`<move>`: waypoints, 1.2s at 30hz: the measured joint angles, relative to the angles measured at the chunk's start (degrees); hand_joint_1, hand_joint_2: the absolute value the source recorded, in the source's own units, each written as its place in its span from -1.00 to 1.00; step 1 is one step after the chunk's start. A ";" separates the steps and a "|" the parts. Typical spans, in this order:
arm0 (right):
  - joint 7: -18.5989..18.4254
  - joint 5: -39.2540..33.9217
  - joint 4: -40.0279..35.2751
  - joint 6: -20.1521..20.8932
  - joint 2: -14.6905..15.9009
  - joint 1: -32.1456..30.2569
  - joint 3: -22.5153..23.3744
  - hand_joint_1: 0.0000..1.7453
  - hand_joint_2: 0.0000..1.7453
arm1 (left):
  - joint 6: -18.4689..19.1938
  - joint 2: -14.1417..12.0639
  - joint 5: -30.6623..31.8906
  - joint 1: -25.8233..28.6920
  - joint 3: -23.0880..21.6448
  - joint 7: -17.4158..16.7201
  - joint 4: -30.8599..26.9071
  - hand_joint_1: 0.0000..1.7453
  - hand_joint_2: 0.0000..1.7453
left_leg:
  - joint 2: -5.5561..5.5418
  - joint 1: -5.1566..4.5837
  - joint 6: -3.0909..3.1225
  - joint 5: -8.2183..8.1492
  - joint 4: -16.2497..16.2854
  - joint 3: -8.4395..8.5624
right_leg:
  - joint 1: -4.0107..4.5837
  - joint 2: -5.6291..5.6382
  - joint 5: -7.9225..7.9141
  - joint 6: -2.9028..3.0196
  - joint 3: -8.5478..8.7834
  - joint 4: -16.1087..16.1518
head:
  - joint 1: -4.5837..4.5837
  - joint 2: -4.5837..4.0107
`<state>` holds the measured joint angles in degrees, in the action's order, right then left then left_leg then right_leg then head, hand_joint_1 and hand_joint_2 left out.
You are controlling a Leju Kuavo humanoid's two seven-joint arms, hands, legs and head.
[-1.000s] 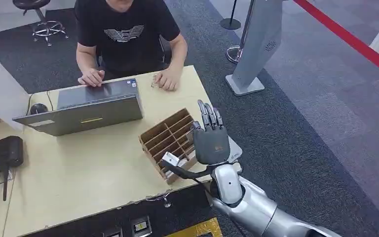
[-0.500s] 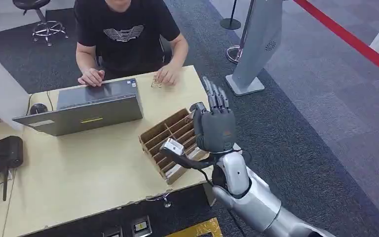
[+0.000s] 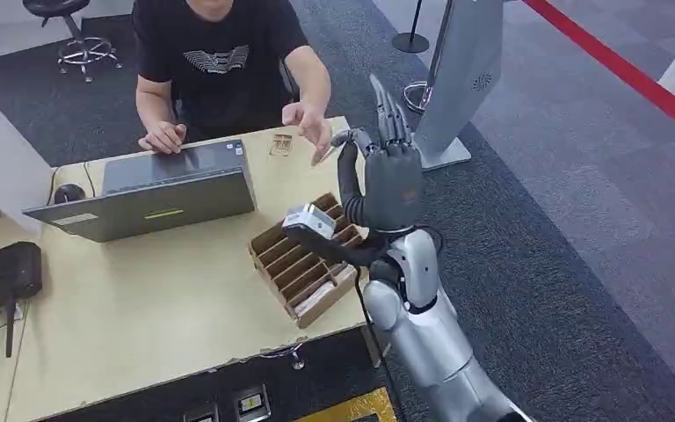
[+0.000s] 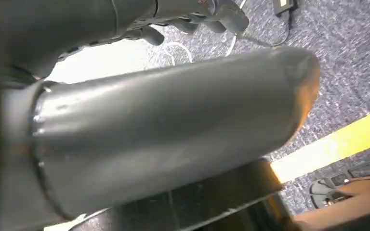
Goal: Pass the card to the sensor for recognition and then transmit it.
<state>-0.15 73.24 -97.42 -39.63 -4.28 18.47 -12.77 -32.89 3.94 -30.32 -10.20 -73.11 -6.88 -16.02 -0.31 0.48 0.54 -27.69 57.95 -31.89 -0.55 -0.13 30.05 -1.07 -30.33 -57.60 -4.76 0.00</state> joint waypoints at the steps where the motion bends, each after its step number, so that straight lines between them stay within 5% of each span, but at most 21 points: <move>1: -0.63 0.43 0.56 0.00 -0.50 0.64 0.63 1.00 1.00 | 0.02 0.07 0.18 -0.19 0.00 -0.11 0.00 -1.00 -1.00 | 0.00 0.00 0.00 0.00 0.00 0.00 | 0.00 0.00 0.00 0.00 0.00 0.00 | -0.02 0.00; 12: -5.91 1.31 8.64 0.04 -2.19 6.88 3.76 1.00 1.00 | -0.85 1.53 0.50 -1.51 0.02 -2.84 0.00 -1.00 -1.00 | -0.04 0.00 0.00 0.00 0.00 -0.02 | 0.01 -0.02 0.00 0.01 -0.01 0.00 | 0.00 0.00; 29: -5.45 1.53 17.21 0.02 -3.43 7.87 5.73 0.98 1.00 | -0.37 2.99 1.99 -1.59 0.02 -3.35 0.00 -1.00 -1.00 | -0.03 0.00 0.00 0.00 0.00 -0.03 | 0.00 -0.01 0.00 0.01 -0.04 0.00 | -0.02 0.00; 30: -5.60 1.66 17.42 0.02 -3.43 7.83 5.88 -1.00 1.00 | -0.11 2.99 2.17 -1.65 0.02 -3.35 0.00 -1.00 -1.00 | -0.03 0.00 0.00 0.00 0.00 -0.03 | 0.00 0.00 0.00 0.01 -0.05 0.00 | 0.00 0.00; 36: -5.66 1.68 17.49 0.02 -3.43 7.81 5.95 -1.00 1.00 | -0.11 2.99 2.21 -1.67 0.02 -3.35 0.00 -1.00 -1.00 | -0.03 0.00 0.00 0.00 0.00 -0.03 | 0.00 0.00 0.00 0.01 -0.05 0.00 | -0.02 0.00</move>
<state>-5.81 74.93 -79.93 -39.60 -7.72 26.28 -6.82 -33.00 6.93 -28.11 -11.87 -73.09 -10.23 -16.02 -0.34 0.48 0.54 -27.69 57.96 -31.92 -0.54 -0.14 30.04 -1.07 -30.38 -57.60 -4.79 0.00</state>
